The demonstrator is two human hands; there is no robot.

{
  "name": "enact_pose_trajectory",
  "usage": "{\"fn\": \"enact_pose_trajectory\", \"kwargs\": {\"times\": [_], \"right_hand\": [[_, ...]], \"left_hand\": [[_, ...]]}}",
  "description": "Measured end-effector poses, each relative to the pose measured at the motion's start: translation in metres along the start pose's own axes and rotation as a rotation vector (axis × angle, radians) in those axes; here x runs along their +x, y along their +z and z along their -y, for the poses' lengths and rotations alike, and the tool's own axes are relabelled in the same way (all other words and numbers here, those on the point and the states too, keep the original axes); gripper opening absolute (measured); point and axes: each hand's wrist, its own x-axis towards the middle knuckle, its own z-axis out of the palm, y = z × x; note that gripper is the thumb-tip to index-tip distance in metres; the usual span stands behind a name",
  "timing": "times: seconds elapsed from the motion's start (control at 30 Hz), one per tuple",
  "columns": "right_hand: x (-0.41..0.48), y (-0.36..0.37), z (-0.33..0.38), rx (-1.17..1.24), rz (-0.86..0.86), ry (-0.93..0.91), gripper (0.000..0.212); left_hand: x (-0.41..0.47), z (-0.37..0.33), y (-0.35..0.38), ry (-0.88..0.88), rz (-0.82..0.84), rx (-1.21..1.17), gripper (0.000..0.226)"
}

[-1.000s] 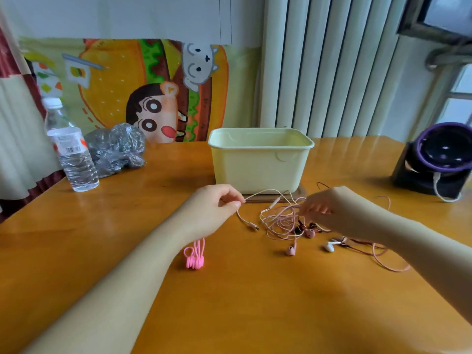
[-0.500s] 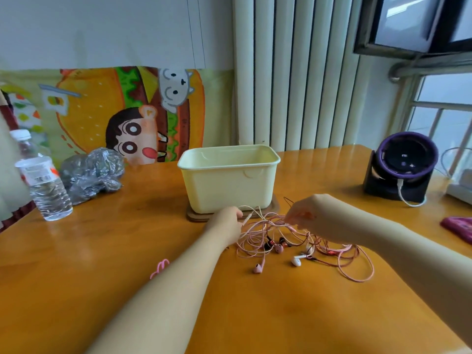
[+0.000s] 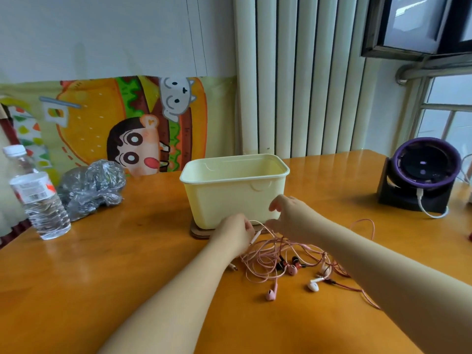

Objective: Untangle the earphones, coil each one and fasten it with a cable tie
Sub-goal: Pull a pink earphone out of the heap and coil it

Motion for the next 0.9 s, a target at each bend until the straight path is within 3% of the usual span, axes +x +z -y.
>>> {"fn": "enact_pose_trajectory", "kwargs": {"times": [0.17, 0.27, 0.37, 0.47, 0.57, 0.7, 0.8, 0.9], "right_hand": [[0.007, 0.010, -0.001, -0.196, 0.221, 0.135, 0.040], [0.005, 0.011, -0.003, -0.158, 0.192, 0.109, 0.022], [-0.006, -0.009, 0.003, 0.230, 0.046, 0.081, 0.019], [-0.017, -0.034, 0.012, 0.560, -0.112, 0.011, 0.015], [-0.023, -0.050, 0.022, 0.455, -0.273, -0.092, 0.011], [-0.025, -0.062, 0.030, 0.463, -0.407, -0.094, 0.008], [-0.026, -0.062, 0.028, 0.410, -0.428, -0.046, 0.011], [-0.028, -0.062, 0.022, 0.201, -0.380, 0.069, 0.021]], "left_hand": [[-0.012, -0.001, 0.006, -0.017, 0.165, 0.202, 0.036], [-0.017, -0.004, 0.004, -0.036, 0.186, 0.215, 0.033], [-0.024, -0.001, -0.009, -0.073, 0.066, -0.064, 0.025], [-0.028, 0.002, -0.033, -0.105, -0.130, -0.581, 0.013], [-0.039, -0.009, -0.069, -0.076, -0.274, -0.983, 0.009], [-0.052, -0.008, -0.115, 0.010, -0.511, -1.021, 0.016], [-0.059, -0.006, -0.135, 0.011, -0.538, -1.056, 0.011], [-0.075, -0.006, -0.148, -0.021, -0.484, -1.226, 0.022]]}}
